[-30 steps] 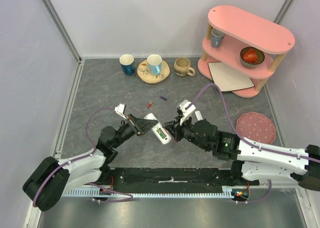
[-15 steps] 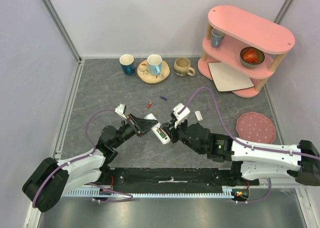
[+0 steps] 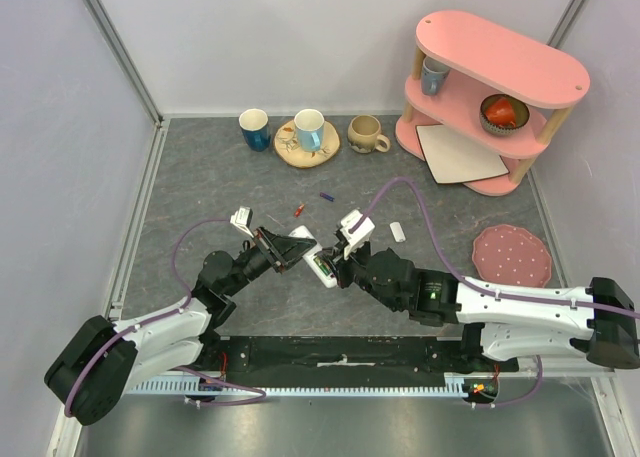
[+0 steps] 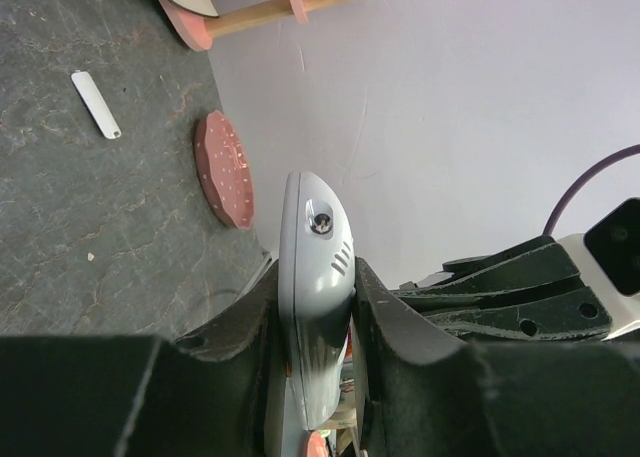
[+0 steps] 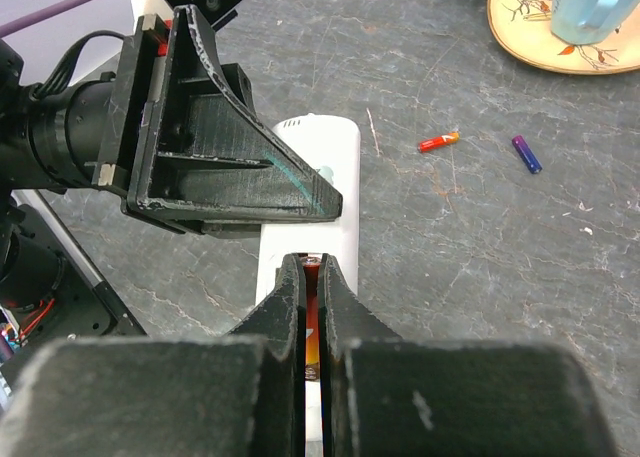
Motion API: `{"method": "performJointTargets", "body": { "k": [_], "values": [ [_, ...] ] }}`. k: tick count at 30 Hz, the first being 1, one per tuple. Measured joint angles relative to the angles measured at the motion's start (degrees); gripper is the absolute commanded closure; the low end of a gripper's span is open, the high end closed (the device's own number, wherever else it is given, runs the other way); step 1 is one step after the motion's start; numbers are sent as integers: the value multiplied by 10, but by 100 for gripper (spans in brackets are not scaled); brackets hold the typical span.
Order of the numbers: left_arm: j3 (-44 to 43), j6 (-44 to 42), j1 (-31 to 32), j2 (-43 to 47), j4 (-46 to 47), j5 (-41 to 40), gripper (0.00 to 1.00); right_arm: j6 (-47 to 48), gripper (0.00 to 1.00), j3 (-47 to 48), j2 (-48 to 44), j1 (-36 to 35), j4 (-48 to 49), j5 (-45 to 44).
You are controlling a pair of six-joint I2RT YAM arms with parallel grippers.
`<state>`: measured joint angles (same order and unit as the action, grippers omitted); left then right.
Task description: Load the batteries into the remote control
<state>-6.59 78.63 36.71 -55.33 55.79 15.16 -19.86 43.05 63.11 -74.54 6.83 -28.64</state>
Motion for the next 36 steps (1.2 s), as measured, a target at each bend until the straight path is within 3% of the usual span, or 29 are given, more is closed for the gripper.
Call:
{"method": "performJointTargets", "body": {
  "k": [20, 30, 36],
  "values": [
    [-1, -1, 0, 7, -31, 2, 98, 8, 100, 3, 20, -2, -27, 10],
    [-1, -5, 0, 17, -47, 2, 98, -6, 75, 10, 26, -3, -39, 10],
    [-1, -5, 0, 18, -48, 1, 98, -11, 70, 13, 26, -3, -52, 7]
  ]
}}
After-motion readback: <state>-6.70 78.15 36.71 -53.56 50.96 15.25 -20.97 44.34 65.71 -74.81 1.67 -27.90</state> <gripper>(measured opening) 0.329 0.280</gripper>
